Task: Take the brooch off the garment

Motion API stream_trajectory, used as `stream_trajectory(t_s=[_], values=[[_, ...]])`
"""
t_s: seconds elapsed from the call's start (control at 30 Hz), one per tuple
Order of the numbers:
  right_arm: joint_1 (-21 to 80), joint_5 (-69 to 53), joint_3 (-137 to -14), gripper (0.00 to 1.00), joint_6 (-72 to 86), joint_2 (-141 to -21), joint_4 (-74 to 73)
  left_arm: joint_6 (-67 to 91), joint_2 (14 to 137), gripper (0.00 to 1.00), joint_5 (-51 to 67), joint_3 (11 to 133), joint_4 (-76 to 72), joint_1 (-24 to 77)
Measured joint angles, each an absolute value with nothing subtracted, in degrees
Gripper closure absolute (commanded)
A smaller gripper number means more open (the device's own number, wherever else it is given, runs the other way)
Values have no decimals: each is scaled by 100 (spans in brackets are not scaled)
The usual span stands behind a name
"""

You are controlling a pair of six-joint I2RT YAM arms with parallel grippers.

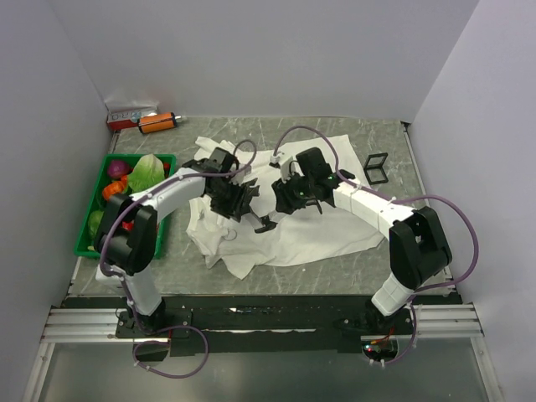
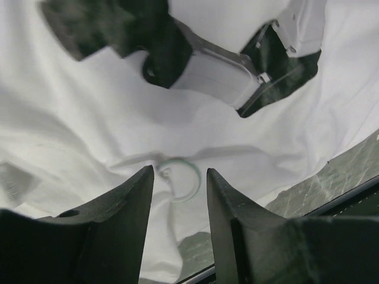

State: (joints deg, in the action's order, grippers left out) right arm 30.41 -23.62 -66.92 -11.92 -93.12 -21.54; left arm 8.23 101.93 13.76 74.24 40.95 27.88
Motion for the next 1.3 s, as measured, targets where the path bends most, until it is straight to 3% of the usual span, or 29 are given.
stream_trajectory(t_s=[0.3, 0.6, 1.3], values=[[3100, -4285, -7247, 62, -742, -10171, -1992, 821, 9105, 55, 1946, 7089, 3730, 1352], [3557, -5795, -8193, 68, -419, -11699, -2060, 714, 8753, 56, 2272, 6510, 3682, 1074], [3804, -6088, -8965, 71, 429, -13019, -1754, 628, 8232, 55, 2477, 6108, 3734, 598]])
